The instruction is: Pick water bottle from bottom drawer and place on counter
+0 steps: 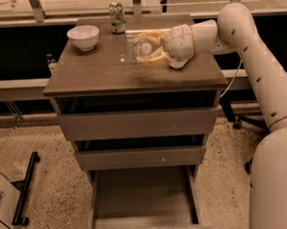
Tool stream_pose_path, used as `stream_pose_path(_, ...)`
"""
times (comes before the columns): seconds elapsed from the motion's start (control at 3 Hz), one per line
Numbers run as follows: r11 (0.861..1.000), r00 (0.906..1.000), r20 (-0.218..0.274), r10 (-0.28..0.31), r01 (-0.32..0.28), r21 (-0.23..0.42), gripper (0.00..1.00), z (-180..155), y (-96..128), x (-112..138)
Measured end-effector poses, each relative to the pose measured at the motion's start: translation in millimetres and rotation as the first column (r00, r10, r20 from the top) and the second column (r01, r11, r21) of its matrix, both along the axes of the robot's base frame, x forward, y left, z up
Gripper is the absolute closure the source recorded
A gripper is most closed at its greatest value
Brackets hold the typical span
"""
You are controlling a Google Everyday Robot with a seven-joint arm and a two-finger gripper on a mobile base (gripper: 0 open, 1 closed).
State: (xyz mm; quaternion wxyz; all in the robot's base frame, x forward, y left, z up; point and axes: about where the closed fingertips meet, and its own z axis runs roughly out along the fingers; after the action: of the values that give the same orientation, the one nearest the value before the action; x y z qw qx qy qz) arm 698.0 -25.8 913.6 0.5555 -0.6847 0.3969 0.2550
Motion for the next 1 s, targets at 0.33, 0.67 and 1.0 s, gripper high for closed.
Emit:
stream_pose_path(0.33, 0.999, 0.9991, -0.010, -0.042, 0.042, 0.004, 0.84, -2.6, -2.5, 15.4)
stream_pose_path(0.67, 0.996, 0.9957, -0.009, -0.093, 0.093, -0.009, 0.61, -4.3, -3.8, 28.2)
stream_pose_path(1.0, 0.996, 0.9957, -0.010, -0.093, 0.093, -0.009, 0.37, -5.2, -0.5, 29.5)
